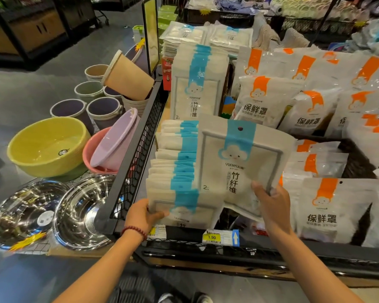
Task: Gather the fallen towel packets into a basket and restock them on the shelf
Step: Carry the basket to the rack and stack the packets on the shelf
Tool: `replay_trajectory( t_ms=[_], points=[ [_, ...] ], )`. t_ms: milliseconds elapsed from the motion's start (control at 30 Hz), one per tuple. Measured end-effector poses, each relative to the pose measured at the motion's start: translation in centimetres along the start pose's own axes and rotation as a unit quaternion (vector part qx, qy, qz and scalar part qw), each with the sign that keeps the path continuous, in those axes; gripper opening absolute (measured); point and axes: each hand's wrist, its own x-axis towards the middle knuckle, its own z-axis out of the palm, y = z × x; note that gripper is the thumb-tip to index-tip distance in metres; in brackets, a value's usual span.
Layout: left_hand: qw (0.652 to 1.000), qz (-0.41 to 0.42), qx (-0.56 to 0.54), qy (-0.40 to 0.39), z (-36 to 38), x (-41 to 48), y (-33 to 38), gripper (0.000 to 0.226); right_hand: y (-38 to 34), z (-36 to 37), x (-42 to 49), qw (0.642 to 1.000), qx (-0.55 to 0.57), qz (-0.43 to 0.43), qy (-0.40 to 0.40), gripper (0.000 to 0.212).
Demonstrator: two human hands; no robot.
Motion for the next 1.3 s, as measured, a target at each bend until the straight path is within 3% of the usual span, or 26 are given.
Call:
replay_trajectory(
  t_ms=[100, 233, 300, 467, 600, 833, 1000, 1100, 1167, 1300],
  points=[
    [0.992, -0.013, 0.122, 0.036, -0.8, -0.1, -0.8, 0.029, 0.2, -0.2, -0.4, 0.999, 0.032, 0.005, -0.005, 0.017],
    [0.986, -0.029, 0.161, 0.019, -1.4, 0.0, -1.2, 0.031, -0.9, -1.3, -0.1, 0.991, 0.126, 0.030, 0.044, 0.008],
    [0.981, -0.033, 0.193, 0.003, -1.4, 0.0, -1.3, 0.030, -2.1, -1.8, 0.2, 0.979, 0.194, 0.021, 0.064, 0.016],
    [0.969, -0.017, 0.245, 0.009, -2.4, -0.3, -1.4, 0.025, -3.9, -0.3, -0.7, 0.948, 0.317, 0.013, -0.030, 0.021],
    [0.961, 0.006, 0.276, -0.030, -3.4, -0.8, -2.6, 0.038, -1.5, 3.1, -3.0, 0.971, 0.189, 0.055, -0.136, 0.022],
    [0.957, 0.071, 0.279, -0.032, -3.9, -1.6, -3.2, 0.014, 3.0, 8.4, -5.2, 0.997, 0.032, -0.032, -0.065, 0.032],
    [0.956, 0.090, 0.280, -0.020, -4.0, -1.8, -3.7, 0.018, 4.8, 9.3, -6.1, 0.988, -0.123, -0.079, -0.057, 0.022],
    [0.953, 0.091, 0.289, -0.010, -3.9, -1.9, -3.8, 0.022, 5.3, 8.0, -6.4, 0.963, -0.246, -0.052, -0.094, 0.011],
    [0.955, 0.094, 0.280, -0.004, -3.9, -1.9, -3.9, 0.022, 5.4, 7.1, -6.2, 0.939, -0.324, -0.011, -0.111, 0.017],
    [0.963, 0.089, 0.253, 0.001, -3.7, -1.8, -4.2, 0.020, 5.6, 7.0, -6.1, 0.950, -0.292, 0.035, -0.110, 0.015]
  ],
)
